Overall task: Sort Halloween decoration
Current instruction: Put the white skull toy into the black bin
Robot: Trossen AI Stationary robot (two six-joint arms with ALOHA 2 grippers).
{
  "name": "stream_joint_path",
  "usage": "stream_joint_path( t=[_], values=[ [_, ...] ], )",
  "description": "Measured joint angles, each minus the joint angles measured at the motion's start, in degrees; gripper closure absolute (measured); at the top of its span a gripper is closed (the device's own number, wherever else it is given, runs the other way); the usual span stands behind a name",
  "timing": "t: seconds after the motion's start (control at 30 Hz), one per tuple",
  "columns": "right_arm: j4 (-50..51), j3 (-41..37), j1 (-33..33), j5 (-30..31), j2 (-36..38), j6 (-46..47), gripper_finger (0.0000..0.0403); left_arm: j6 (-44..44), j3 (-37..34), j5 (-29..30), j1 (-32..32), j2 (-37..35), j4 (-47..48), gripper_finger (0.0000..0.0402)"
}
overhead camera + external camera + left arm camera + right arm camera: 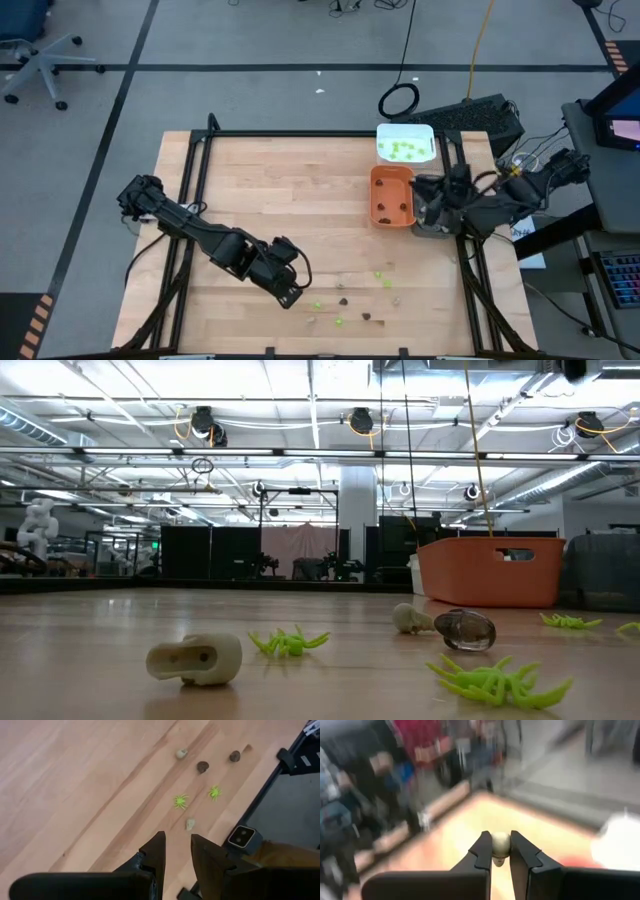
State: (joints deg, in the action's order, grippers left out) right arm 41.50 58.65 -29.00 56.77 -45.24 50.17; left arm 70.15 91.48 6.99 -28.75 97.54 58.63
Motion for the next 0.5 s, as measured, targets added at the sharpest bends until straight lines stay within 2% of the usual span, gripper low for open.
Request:
stream_joint_path(
  t=[0.07, 0.17, 0.43, 0.5],
  values=[
    [6.96, 0.00, 1.68, -7.02, -0.47, 5.84, 0.0389, 0.01, 0.00, -1.26, 0.00, 0.00, -0.03, 0.0309],
    [13.53, 0.00, 3.37, -13.91, -0.88, 12.16, 0.0389, 0.11, 0.00, -2.19, -0.15, 0.00, -0.62, 0.0309],
    [38.62, 0.03, 9.59, -26.33, -2.85, 31.27, 0.0389, 0.89, 0.00, -2.28, -0.15, 0.00, -2.65, 0.0309],
    [44.33, 0.03, 10.75, -27.32, -4.38, 33.65, 0.0388, 0.01, 0.00, -2.26, -0.15, 0.00, -2.97, 0.0309]
  ],
)
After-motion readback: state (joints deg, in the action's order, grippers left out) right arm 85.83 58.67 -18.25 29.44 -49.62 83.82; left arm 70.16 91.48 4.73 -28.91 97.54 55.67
